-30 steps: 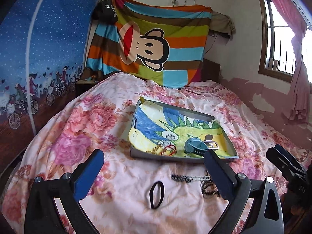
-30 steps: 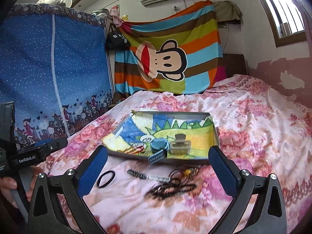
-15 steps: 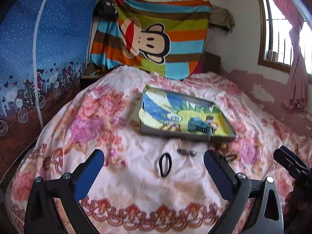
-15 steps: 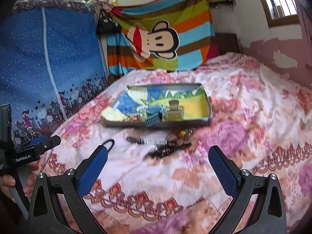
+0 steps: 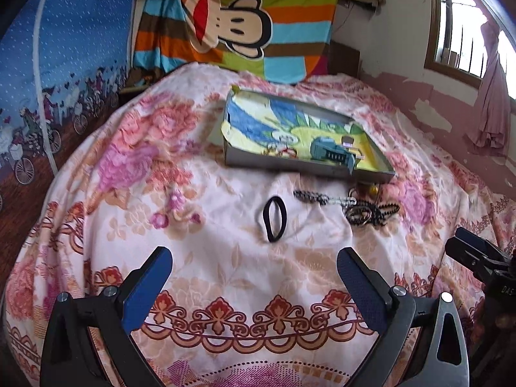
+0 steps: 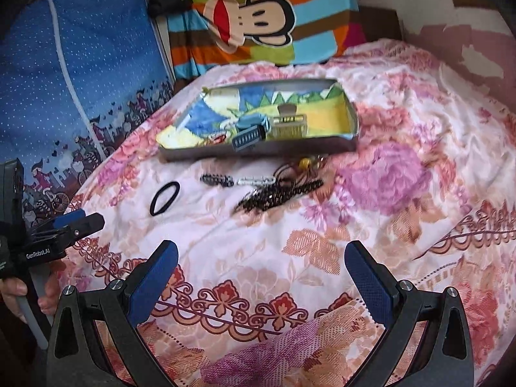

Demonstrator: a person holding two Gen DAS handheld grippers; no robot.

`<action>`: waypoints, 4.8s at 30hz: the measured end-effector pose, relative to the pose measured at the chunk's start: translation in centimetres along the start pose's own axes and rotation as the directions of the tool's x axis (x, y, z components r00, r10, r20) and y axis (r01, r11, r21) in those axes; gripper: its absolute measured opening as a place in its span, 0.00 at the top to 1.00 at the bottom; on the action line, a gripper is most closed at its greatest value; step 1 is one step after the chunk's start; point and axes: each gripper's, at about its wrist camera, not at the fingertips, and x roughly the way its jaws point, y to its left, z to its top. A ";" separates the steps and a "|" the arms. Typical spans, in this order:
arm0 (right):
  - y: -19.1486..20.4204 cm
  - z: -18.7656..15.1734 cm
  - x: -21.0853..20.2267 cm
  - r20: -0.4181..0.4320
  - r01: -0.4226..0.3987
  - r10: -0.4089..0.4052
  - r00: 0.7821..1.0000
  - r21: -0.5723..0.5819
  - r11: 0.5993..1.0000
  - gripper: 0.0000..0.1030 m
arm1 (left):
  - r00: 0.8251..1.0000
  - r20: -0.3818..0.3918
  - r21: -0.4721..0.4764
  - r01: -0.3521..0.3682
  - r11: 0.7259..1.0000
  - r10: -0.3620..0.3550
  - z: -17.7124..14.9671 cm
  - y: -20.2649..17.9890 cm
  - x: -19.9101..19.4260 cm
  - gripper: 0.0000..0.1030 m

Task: Organize jewelry
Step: 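Withdraw both open tools from the tray toward the black hair tie, then grasp the black hair tie with the left tool while the right tool grasps the black beaded strap, then lower the hair tie into the tray with the left tool while the right tool releases the strap there, then withdraw both open tools from the tray toward the remaining jewelry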

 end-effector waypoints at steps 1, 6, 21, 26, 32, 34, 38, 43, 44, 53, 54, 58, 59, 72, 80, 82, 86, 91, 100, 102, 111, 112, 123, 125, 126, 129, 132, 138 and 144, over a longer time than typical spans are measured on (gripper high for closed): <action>0.0 0.0 0.3 -0.011 -0.008 0.008 1.000 0.000 1.000 0.01 | 1.000 -0.016 0.002 0.001 1.000 -0.001 0.0 0.0 0.4 0.00; 0.1 0.5 1.7 -0.050 -0.039 0.039 0.998 -0.013 0.999 0.01 | 0.998 -0.061 0.017 0.009 1.000 -0.008 0.4 -0.3 1.9 0.00; 2.4 6.1 7.1 -0.048 -0.165 0.160 0.986 -0.149 0.975 0.15 | 0.988 -0.141 0.004 0.056 0.998 -0.055 3.0 0.3 6.7 0.12; 3.6 6.5 9.7 -0.108 -0.189 0.171 0.979 -0.196 0.962 0.37 | 0.978 -0.181 -0.022 0.098 0.995 -0.100 3.5 0.3 8.2 0.32; 5.0 6.9 12.4 -0.160 -0.199 0.162 0.974 -0.254 0.947 0.57 | 0.965 -0.237 -0.003 0.115 0.993 -0.112 3.6 -0.2 9.9 0.55; 5.4 7.1 13.4 -0.174 -0.196 0.152 0.973 -0.273 0.942 0.59 | 0.958 -0.259 -0.014 0.124 0.992 -0.123 3.6 0.0 10.5 0.66; 5.8 7.1 15.1 -0.201 -0.186 0.131 0.971 -0.290 0.939 0.59 | 0.948 -0.288 -0.033 0.133 0.991 -0.137 3.5 0.0 11.5 0.80; 6.4 7.3 16.6 -0.225 -0.194 0.127 0.966 -0.311 0.930 0.59 | 0.944 -0.302 -0.035 0.129 0.991 -0.134 3.6 -0.1 12.3 0.92; 6.6 7.3 16.8 -0.224 -0.194 0.125 0.966 -0.320 0.927 0.60 | 0.943 -0.303 -0.043 0.129 0.991 -0.136 3.7 0.1 12.4 0.93; 7.2 6.7 16.7 -0.221 -0.190 0.114 0.969 -0.364 0.912 0.85 | 0.944 -0.298 -0.069 0.129 0.989 -0.144 4.3 0.3 13.1 0.95; 7.3 6.6 16.5 -0.212 -0.184 0.110 0.971 -0.369 0.911 0.85 | 0.944 -0.297 -0.070 0.128 0.989 -0.143 4.3 0.4 13.1 0.95; 7.3 6.7 15.8 -0.184 -0.184 0.122 0.975 -0.372 0.910 0.85 | 0.950 -0.283 -0.065 0.120 0.991 -0.134 4.6 0.4 12.8 0.95; 7.2 6.7 15.6 -0.179 -0.189 0.130 0.975 -0.369 0.910 0.85 | 0.952 -0.275 -0.067 0.118 0.991 -0.132 4.7 0.6 12.6 0.95; 7.1 10.3 11.5 0.067 -0.151 0.175 0.982 -0.274 0.950 0.85 | 0.984 -0.024 -0.103 0.171 0.980 -0.175 7.7 1.0 9.5 0.95; 7.4 11.9 13.7 0.082 -0.067 0.085 0.993 -0.206 0.976 0.85 | 0.989 0.056 -0.145 0.146 0.979 -0.139 11.6 1.2 11.2 0.95; 7.6 11.8 14.4 0.066 -0.050 0.065 0.996 -0.207 0.977 0.85 | 0.991 0.056 -0.154 0.131 0.979 -0.124 12.2 1.4 11.8 0.95; 7.9 11.9 15.4 0.041 -0.026 0.036 0.998 -0.211 0.977 0.85 | 0.996 0.041 -0.140 0.084 0.987 -0.079 13.1 1.1 13.1 0.95; 7.8 11.8 15.9 0.024 -0.026 0.032 0.999 -0.215 0.976 0.85 | 0.998 -0.030 -0.160 0.058 0.985 -0.063 13.0 1.2 15.0 0.95; 8.1 11.6 16.1 0.017 -0.012 0.017 1.000 -0.231 0.973 0.85 | 0.992 -0.102 -0.196 0.052 0.979 -0.073 12.3 1.8 16.6 0.95; 8.2 11.5 16.1 0.017 -0.007 0.011 1.000 -0.235 0.972 0.85 | 0.992 -0.106 -0.191 0.051 0.980 -0.073 12.3 1.7 16.6 0.95; 8.3 11.4 15.9 0.017 0.003 0.001 1.000 -0.248 0.969 0.85 | 0.990 -0.121 -0.193 0.048 0.980 -0.072 12.3 1.6 16.9 0.95; 8.1 11.4 15.8 0.020 0.004 0.001 1.000 -0.246 0.969 0.85 | 0.990 -0.124 -0.192 0.047 0.980 -0.072 12.3 1.6 16.9 0.95; 6.4 11.4 12.2 0.139 0.055 -0.023 0.990 -0.231 0.971 0.62 | 0.988 -0.127 -0.198 0.060 0.978 -0.086 12.4 1.4 16.5 0.77; 6.2 11.5 11.0 0.180 0.068 -0.028 0.983 -0.224 0.972 0.50 | 0.991 -0.107 -0.199 0.058 0.978 -0.081 12.4 1.4 15.9 0.67; 6.0 11.5 10.4 0.202 0.073 -0.028 0.979 -0.219 0.973 0.46 | 0.993 -0.093 -0.199 0.048 0.979 -0.068 12.5 1.3 15.5 0.60; 5.5 11.6 8.2 0.271 0.074 -0.021 0.962 -0.187 0.980 0.32 | 0.997 -0.041 -0.208 0.052 0.977 -0.061 12.6 1.5 14.0 0.38; 5.2 11.5 6.6 0.316 0.070 -0.015 0.949 -0.161 0.984 0.22 | 0.999 0.021 -0.210 0.049 0.977 -0.046 12.6 1.5 12.2 0.22; 5.0 10.1 3.2 0.385 0.065 0.002 0.923 -0.162 0.985 0.02 | 0.986 0.167 -0.191 0.042 0.981 -0.009 12.1 1.1 8.1 0.00; 5.2 8.0 -0.7 0.436 0.085 0.007 0.900 -0.191 0.978 0.02 | 0.962 0.273 -0.127 0.014 0.992 0.021 10.8 0.0 4.3 0.00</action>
